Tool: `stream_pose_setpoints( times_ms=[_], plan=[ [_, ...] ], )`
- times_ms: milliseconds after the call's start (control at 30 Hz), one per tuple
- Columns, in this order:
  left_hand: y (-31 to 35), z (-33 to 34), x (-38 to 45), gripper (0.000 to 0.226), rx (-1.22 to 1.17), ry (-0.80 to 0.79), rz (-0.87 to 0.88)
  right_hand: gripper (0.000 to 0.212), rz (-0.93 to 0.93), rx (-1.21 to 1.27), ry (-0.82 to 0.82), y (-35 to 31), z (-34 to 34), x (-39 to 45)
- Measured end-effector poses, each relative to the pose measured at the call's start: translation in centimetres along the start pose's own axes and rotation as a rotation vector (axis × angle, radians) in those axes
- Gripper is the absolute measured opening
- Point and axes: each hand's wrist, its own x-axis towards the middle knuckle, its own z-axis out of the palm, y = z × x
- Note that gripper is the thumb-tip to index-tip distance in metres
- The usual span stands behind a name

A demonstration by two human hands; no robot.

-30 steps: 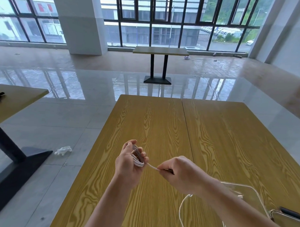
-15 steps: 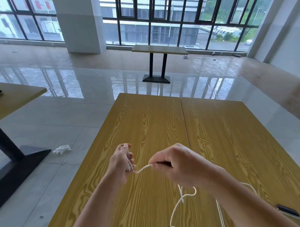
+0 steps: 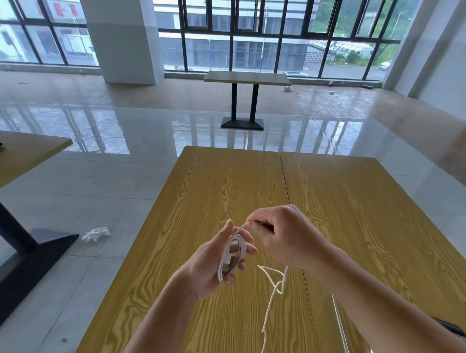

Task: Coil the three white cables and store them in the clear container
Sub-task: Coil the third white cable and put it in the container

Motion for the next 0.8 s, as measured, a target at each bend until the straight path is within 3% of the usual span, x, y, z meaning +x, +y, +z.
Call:
stream_pose_setpoints(
  times_ms=[100, 267, 367, 633, 800],
  plan=[
    [0.6, 0.6, -0.4, 0.046, 0.018, -0.081, 0.014, 0.027, 0.016, 0.003, -0.002, 0.7, 0.1, 0.0],
    [1.5, 0.9, -1.0, 0.016, 0.135, -0.102, 0.028, 0.02, 0.032, 0.038, -0.011, 0.8, 0.1, 0.0],
    [1.5, 0.4, -1.2, 0.017, 0.129, -0.082, 0.035, 0.015, 0.065, 0.083, -0.042, 1.4, -0.1, 0.0],
    [1.5, -2.4, -1.6, 0.03, -0.254, 0.241, 0.165, 0.017, 0.248, 0.16, -0.002, 4.6, -1.3, -0.6],
    [1.3, -2.0, -0.8, 0.031, -0.274, 0.379, 0.209, 0.019, 0.266, 0.097, -0.001, 4.9, -0.4, -0.7]
  ],
)
